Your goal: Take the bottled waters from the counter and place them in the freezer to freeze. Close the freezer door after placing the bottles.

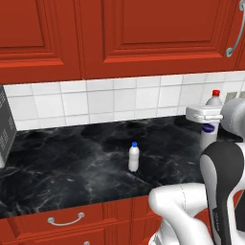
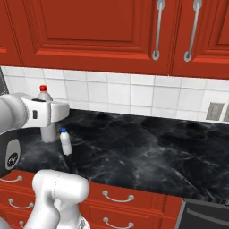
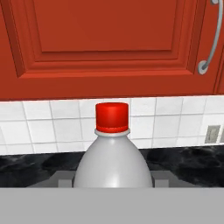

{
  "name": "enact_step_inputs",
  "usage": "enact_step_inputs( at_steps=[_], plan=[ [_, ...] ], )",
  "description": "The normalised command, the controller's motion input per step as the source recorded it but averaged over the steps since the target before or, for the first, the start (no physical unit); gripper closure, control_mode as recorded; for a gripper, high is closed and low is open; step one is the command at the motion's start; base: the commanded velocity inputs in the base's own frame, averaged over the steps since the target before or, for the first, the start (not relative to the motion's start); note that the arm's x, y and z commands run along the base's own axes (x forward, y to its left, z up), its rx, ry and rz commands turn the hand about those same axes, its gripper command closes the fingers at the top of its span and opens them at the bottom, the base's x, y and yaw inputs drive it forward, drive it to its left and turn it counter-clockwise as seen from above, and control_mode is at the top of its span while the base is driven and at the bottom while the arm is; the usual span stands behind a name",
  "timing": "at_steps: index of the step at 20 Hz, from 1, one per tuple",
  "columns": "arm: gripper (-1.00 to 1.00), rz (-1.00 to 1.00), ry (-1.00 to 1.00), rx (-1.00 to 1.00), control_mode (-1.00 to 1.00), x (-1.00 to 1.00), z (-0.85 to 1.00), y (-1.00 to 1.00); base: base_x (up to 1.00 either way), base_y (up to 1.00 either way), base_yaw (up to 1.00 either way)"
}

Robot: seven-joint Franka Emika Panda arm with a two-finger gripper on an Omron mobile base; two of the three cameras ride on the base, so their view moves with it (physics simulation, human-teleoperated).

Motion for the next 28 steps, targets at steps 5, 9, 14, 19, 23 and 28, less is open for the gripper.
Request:
enact_step_inputs(
  at_steps=[5,9,14,19,23,28],
  plan=[
    [1.00,0.00,0.00,0.00,1.00,-0.03,0.00,0.00,-0.05,0.00,0.00],
    [1.00,0.00,0.00,0.00,1.00,0.00,0.00,0.00,-0.56,0.06,0.11],
    [1.00,0.00,0.00,0.00,1.00,0.00,0.00,0.00,-0.61,0.42,0.31],
    [1.00,0.00,0.00,0.00,1.00,0.00,0.00,0.00,-0.60,0.73,0.60],
    [1.00,0.00,0.00,0.00,1.00,0.00,0.00,0.00,-0.66,0.83,0.58],
    [1.00,0.00,0.00,0.00,1.00,0.00,0.00,0.00,-0.48,0.88,0.53]
  ],
)
